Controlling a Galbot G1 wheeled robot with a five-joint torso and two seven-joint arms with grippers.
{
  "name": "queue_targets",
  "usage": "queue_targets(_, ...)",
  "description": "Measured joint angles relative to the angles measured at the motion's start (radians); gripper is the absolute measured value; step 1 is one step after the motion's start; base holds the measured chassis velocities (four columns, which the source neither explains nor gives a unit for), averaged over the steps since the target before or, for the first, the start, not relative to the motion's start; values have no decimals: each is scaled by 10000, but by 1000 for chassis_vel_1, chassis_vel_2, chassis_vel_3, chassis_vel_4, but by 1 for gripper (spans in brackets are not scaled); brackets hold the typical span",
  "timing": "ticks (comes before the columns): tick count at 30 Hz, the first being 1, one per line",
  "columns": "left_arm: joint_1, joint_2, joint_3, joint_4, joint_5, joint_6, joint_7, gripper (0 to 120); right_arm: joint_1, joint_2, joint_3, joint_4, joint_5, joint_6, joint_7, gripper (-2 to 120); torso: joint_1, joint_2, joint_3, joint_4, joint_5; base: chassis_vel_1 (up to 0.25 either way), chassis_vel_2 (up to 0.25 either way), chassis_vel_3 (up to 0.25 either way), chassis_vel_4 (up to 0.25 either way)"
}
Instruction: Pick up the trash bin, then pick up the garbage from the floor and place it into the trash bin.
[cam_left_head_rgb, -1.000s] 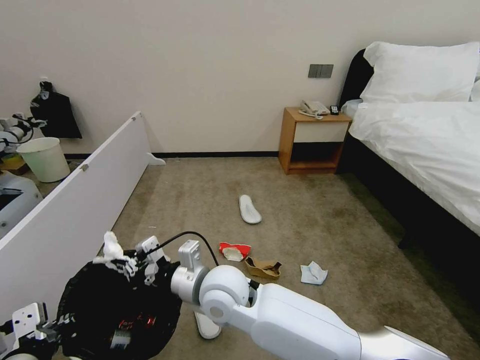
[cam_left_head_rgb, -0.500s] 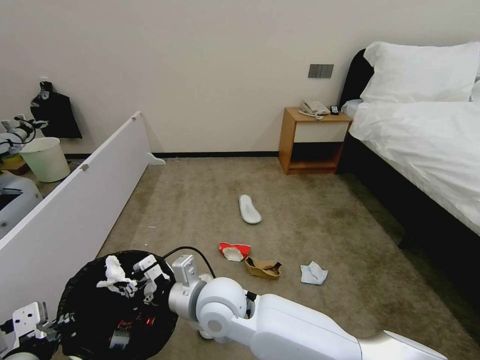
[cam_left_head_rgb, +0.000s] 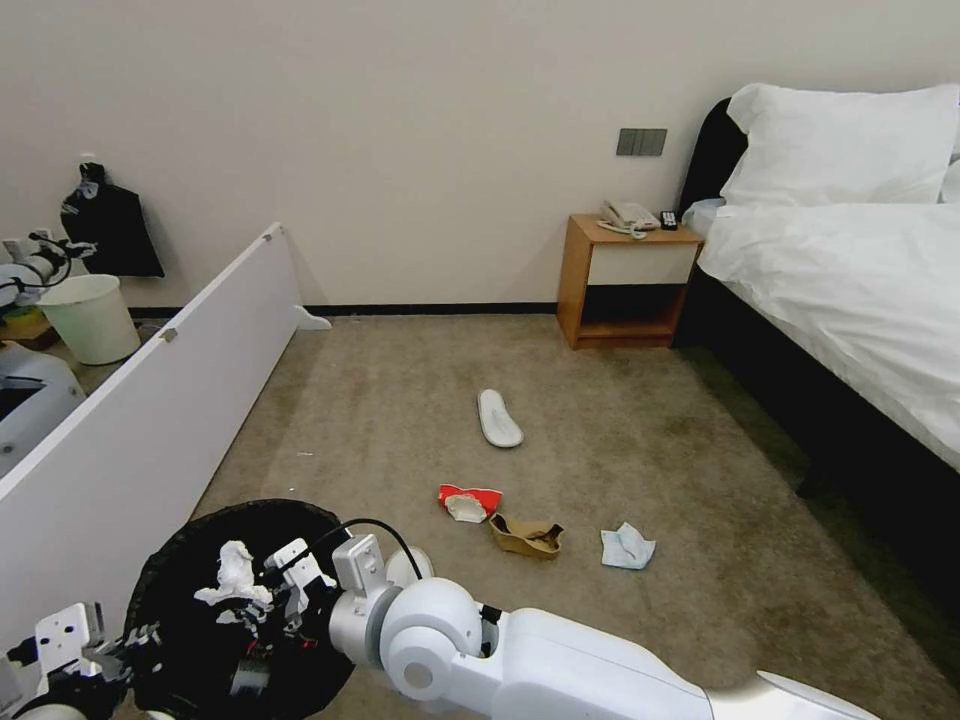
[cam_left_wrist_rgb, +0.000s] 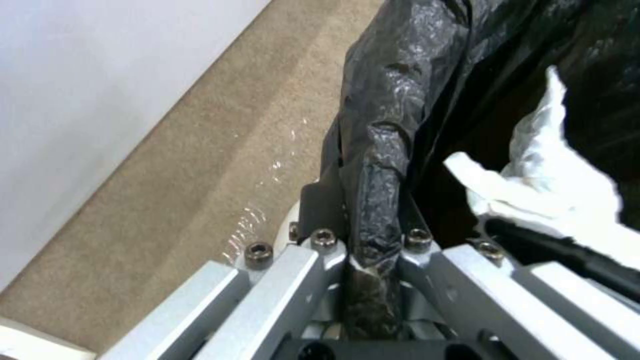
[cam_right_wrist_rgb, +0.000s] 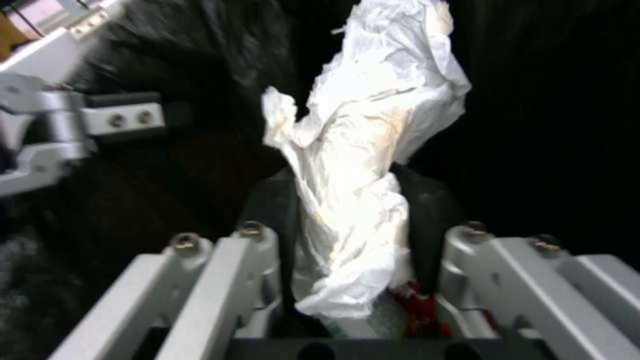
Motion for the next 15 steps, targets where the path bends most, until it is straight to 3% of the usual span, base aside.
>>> queue_targets(2,1,12,-1,0,-5,-3,-23,2,1,29,0,-14,52,-71,140,51,0,0,0,0,0,0,0,0,0)
queue_targets(8,0,18,44,0,24,-4,-23,2,19,52,23,0,80,-123,231,67,0,0,0,0,0,0,0,0,0)
queue_targets(10,-1,18,64,2,61,-4,-17,2,16,37,52,81,94,-136,253,80,0,0,0,1,0,0,0,0,0)
queue_targets(15,7,30,64,2,76,-4,-5,2,9,5,109,183,97,-145,281,95,0,0,0,0,0,0,0,0,0)
